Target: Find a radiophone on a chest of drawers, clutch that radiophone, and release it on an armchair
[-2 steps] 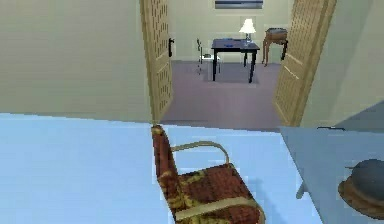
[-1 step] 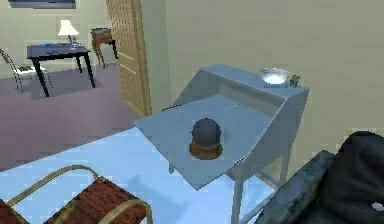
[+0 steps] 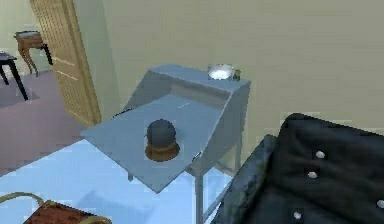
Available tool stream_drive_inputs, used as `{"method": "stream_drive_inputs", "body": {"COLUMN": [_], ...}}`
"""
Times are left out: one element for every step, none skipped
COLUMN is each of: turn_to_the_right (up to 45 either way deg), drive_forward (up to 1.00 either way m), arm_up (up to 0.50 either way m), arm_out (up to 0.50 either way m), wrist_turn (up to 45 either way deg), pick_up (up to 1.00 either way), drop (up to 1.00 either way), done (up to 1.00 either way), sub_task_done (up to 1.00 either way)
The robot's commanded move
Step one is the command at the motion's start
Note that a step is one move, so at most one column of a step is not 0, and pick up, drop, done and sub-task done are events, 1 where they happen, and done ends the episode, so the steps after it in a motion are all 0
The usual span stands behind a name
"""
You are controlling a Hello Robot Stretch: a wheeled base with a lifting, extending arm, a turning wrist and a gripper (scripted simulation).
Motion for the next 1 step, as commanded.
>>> {"method": "stream_drive_inputs", "body": {"turn_to_the_right": [-45.0], "drive_forward": [0.0], "arm_up": [0.0], "arm_out": [0.0], "wrist_turn": [0.0], "pick_up": [0.0], "drop": [0.0], "done": [0.0], "sub_task_done": [0.0]}}
